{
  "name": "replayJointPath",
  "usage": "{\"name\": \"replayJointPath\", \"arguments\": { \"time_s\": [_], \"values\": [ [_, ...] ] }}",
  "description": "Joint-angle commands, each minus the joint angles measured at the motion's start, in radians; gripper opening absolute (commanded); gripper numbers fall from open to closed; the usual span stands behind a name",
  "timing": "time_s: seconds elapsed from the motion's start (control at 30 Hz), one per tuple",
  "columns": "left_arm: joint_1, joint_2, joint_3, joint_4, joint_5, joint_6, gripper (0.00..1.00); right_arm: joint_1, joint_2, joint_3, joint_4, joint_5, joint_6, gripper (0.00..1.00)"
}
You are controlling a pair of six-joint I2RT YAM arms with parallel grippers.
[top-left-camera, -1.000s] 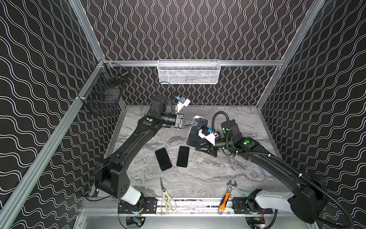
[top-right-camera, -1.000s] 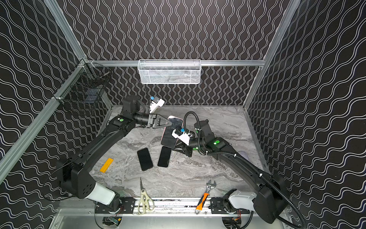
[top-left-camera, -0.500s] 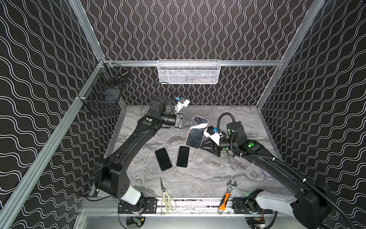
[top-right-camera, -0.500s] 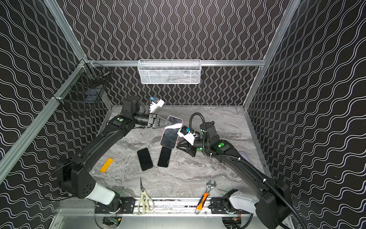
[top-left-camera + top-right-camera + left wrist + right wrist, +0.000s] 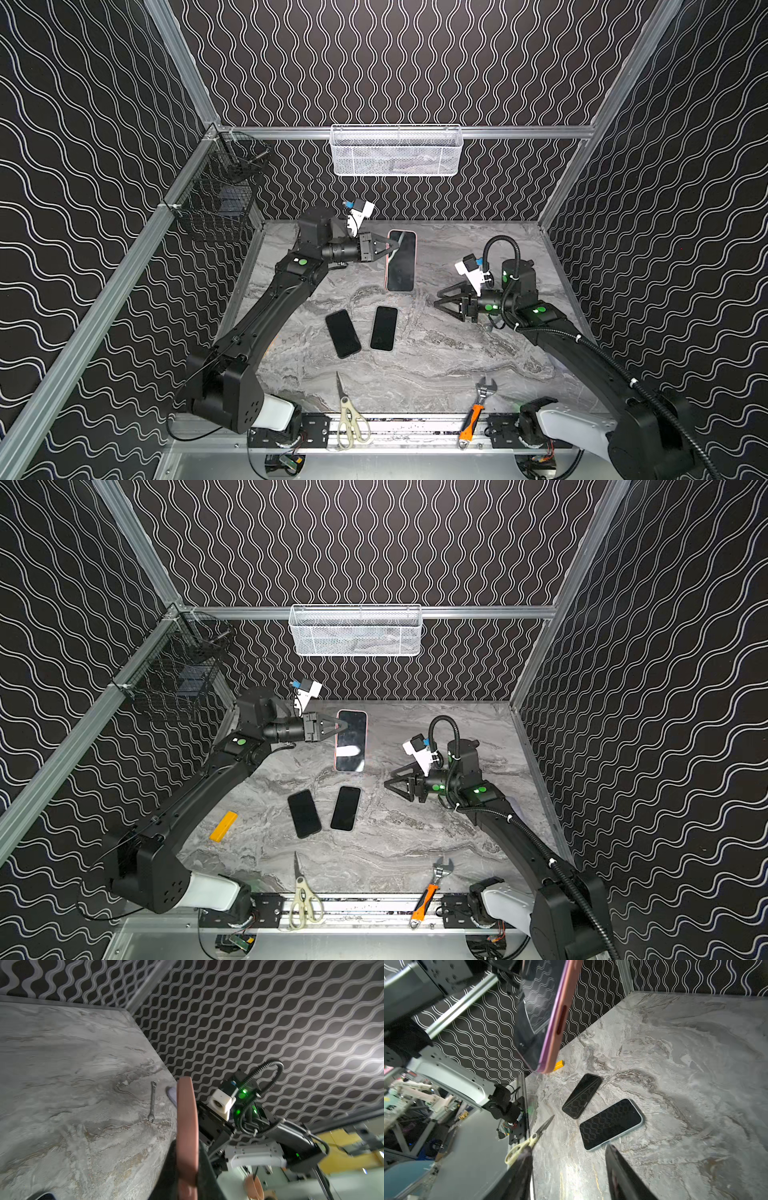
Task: Take the phone out of the phone case
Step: Remove the phone case from the phone.
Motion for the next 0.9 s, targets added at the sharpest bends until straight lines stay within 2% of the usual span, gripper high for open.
{"name": "replayJointPath", "arguments": {
  "time_s": [0.0, 0.13, 0.2, 0.37, 0.5, 0.67, 0.87],
  "values": [
    [0.012, -0.035, -0.048, 0.221, -0.156, -0.116, 0.00, -0.002, -0.001, -0.008, 0.139, -0.031, 0.161, 0.64],
    [0.041, -0.072, -0.144, 0.369, -0.239, -0.198, 0.00, -0.003, 0.007, -0.011, 0.162, 0.011, 0.264, 0.74],
    [0.056, -0.077, -0.191, 0.475, -0.253, -0.261, 0.00, -0.003, 0.003, -0.025, 0.191, 0.019, 0.306, 0.99],
    [0.102, -0.040, -0.290, 0.733, -0.247, -0.441, 0.00, -0.003, -0.019, -0.070, 0.280, 0.066, 0.426, 1.00],
    [0.151, 0.012, -0.339, 0.890, -0.200, -0.574, 0.00, -0.003, -0.022, -0.109, 0.397, 0.078, 0.540, 1.00],
    [0.189, 0.018, -0.370, 0.904, -0.152, -0.567, 0.00, -0.002, 0.000, -0.097, 0.371, 0.120, 0.559, 1.00],
    [0.195, 0.032, -0.401, 0.904, -0.141, -0.532, 0.00, 0.005, 0.021, -0.144, 0.523, 0.150, 0.674, 1.00]
  ]
}}
